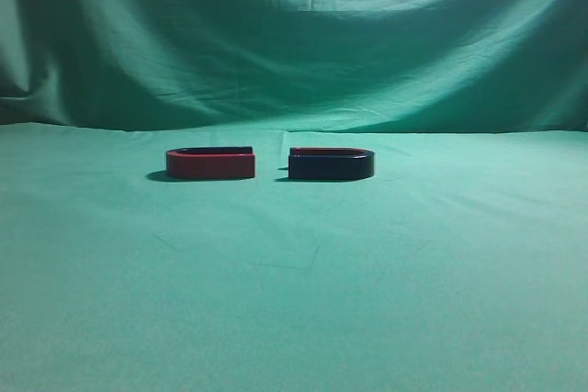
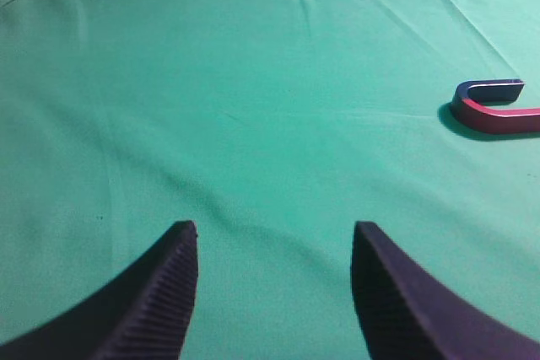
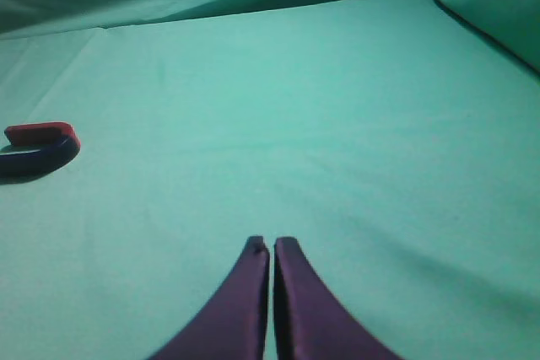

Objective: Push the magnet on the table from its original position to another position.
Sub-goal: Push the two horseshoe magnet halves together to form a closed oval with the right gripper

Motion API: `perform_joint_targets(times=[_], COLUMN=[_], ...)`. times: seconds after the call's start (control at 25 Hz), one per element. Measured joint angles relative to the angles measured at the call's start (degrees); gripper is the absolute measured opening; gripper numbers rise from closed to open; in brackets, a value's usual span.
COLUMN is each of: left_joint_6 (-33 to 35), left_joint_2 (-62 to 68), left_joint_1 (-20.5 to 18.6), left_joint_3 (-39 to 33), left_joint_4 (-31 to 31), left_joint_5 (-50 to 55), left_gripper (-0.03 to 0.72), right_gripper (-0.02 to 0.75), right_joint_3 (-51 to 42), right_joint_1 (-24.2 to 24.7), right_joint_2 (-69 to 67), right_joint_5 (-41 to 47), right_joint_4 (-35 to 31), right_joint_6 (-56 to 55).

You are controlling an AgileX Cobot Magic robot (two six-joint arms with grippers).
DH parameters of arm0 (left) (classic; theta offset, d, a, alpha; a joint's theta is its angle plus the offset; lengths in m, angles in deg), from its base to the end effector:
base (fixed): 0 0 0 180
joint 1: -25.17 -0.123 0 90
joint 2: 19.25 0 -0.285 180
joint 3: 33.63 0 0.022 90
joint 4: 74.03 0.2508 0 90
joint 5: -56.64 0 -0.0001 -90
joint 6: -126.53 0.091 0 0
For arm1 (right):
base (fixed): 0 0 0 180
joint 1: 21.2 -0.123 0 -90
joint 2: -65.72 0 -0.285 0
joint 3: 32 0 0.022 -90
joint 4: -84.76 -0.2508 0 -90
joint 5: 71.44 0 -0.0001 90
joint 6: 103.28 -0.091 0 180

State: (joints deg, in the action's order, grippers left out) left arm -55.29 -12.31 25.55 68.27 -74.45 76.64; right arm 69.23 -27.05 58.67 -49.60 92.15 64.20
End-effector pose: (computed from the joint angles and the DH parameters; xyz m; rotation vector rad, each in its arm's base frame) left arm 0.0529 -0.0006 0.1773 -0.0276 1.8332 -0.0341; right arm 0.0525 0.0010 0.1708 0.0297 1.8766 0.0932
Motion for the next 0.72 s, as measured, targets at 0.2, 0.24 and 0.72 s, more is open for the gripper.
perform_joint_targets(times=[0.2, 0.24, 0.72], left_joint_6=[0.00, 0.00, 0.00], left_joint_2=[0.00, 0.00, 0.00], left_joint_1=[0.00, 0.00, 0.00], left_joint_3=[0.00, 0.00, 0.00], left_joint_4=[0.00, 0.00, 0.00], left_joint_5=[0.00, 0.00, 0.00], left_gripper=[0.372, 0.372, 0.372], right_gripper=[0.000, 0.000, 0.000], right_joint_3=[0.00, 0.00, 0.00], right_joint_1=[0.00, 0.00, 0.00], right_joint_2=[0.00, 0.00, 0.00], right_joint_5=[0.00, 0.00, 0.00], right_joint_4=[0.00, 0.00, 0.00], right_joint_6=[0.04, 0.04, 0.04])
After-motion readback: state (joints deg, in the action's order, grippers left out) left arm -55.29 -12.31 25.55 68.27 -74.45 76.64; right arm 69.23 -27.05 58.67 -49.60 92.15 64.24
